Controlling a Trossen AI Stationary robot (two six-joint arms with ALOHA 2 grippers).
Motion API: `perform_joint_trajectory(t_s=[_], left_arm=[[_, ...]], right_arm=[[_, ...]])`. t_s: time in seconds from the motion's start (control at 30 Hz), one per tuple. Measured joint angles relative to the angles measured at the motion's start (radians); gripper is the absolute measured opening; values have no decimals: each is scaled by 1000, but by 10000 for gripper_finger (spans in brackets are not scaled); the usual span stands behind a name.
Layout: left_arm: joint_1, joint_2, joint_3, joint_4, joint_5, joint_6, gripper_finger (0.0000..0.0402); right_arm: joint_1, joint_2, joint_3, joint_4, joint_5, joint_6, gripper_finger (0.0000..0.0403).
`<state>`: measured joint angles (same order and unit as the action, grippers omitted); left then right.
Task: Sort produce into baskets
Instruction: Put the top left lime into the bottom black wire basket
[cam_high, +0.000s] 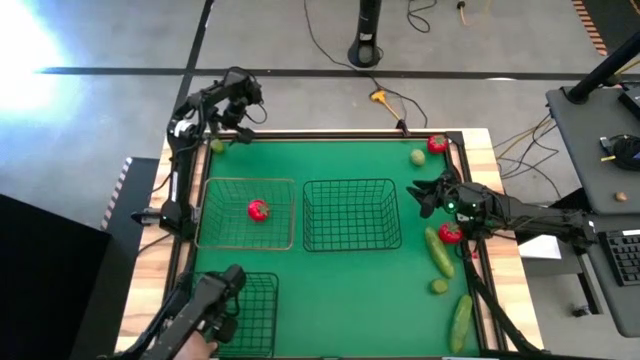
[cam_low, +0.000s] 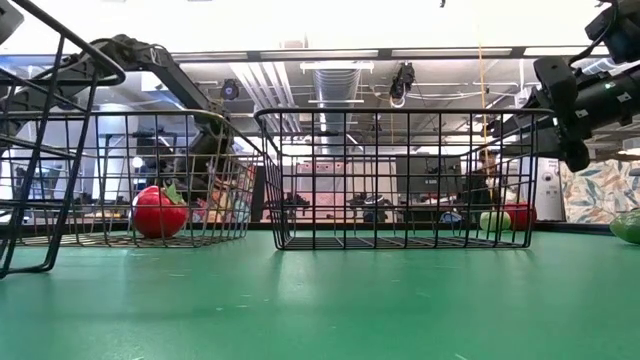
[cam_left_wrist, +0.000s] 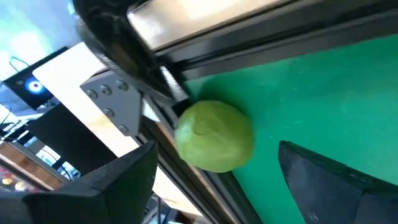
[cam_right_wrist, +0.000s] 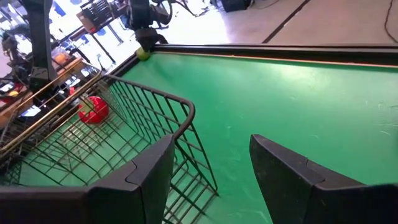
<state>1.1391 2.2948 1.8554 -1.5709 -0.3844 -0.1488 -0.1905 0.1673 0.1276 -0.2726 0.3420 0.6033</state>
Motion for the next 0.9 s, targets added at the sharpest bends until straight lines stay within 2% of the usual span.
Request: perform_joint_trajectory(t_s=[0.63,0.9], left_arm=[[-8,-1,-34,9,3,3,310],[-13,-1,-58,18,-70,14,310]], right_arm=[[0,0,-1,-41,-2,-1,203],[0,0,-1,-60,-2,-1,203]])
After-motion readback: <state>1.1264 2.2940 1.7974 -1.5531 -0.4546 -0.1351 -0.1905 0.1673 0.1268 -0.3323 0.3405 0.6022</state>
